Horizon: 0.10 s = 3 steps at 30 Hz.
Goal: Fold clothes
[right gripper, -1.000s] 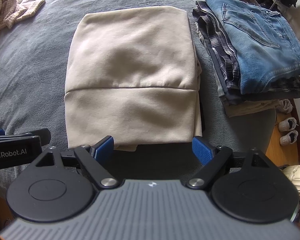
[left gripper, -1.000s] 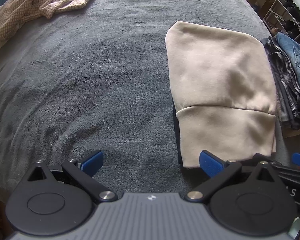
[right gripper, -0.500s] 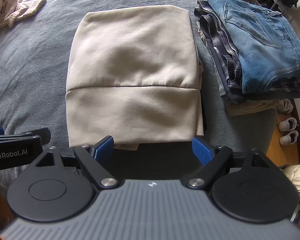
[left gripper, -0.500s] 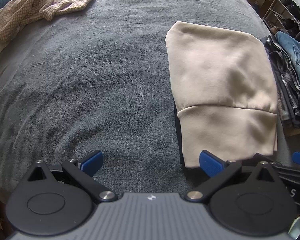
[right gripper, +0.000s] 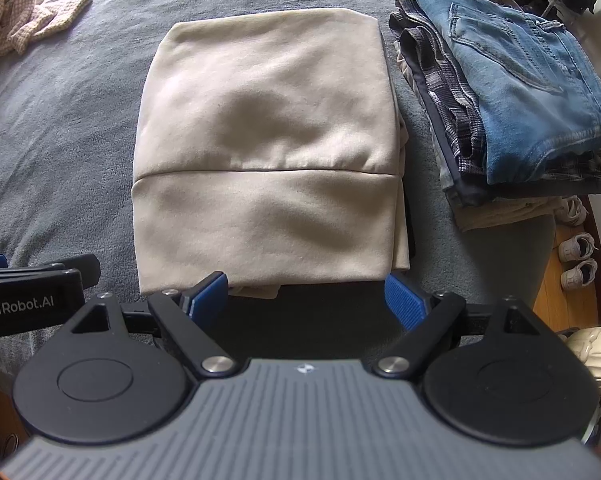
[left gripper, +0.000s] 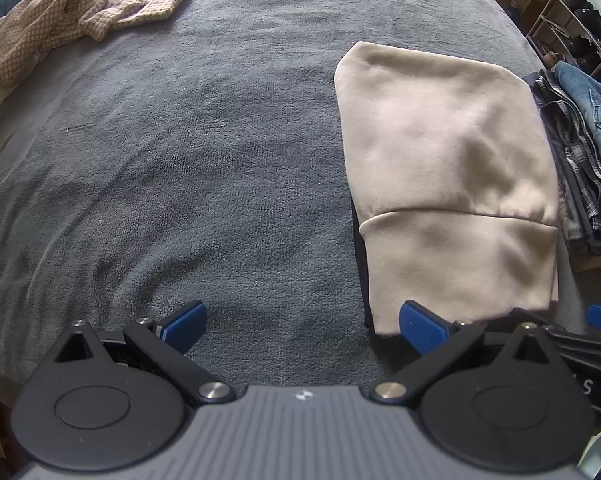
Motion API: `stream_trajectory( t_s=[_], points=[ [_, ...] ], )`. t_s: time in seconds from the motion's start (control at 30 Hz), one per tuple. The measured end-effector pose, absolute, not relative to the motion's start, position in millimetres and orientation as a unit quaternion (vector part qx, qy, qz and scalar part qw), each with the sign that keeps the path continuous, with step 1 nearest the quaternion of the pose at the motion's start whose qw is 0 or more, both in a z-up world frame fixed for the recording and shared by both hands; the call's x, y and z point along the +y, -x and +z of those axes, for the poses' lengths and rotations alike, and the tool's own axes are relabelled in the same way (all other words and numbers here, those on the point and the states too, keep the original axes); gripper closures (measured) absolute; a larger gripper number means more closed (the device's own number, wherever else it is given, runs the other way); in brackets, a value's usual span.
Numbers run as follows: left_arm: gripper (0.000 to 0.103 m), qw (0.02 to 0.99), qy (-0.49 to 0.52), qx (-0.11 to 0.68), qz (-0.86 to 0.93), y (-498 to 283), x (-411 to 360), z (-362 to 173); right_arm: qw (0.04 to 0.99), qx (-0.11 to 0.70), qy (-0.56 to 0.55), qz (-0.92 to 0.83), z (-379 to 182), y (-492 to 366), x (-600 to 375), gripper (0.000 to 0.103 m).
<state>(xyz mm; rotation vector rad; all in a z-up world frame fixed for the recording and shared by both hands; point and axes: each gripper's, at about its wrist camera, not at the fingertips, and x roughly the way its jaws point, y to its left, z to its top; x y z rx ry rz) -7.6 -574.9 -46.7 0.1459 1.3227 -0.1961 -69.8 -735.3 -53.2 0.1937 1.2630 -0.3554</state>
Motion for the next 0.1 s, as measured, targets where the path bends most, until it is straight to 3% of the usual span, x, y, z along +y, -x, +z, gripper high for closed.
stream_trajectory(
  t_s=[0.1],
  points=[
    [0.0, 0.782, -0.067, 0.613, -0.09, 6.9, -574.3, -46.8, 0.788, 0.586, -0.09, -0.165, -53.2, 69.4, -734.9, 0.017]
  ],
)
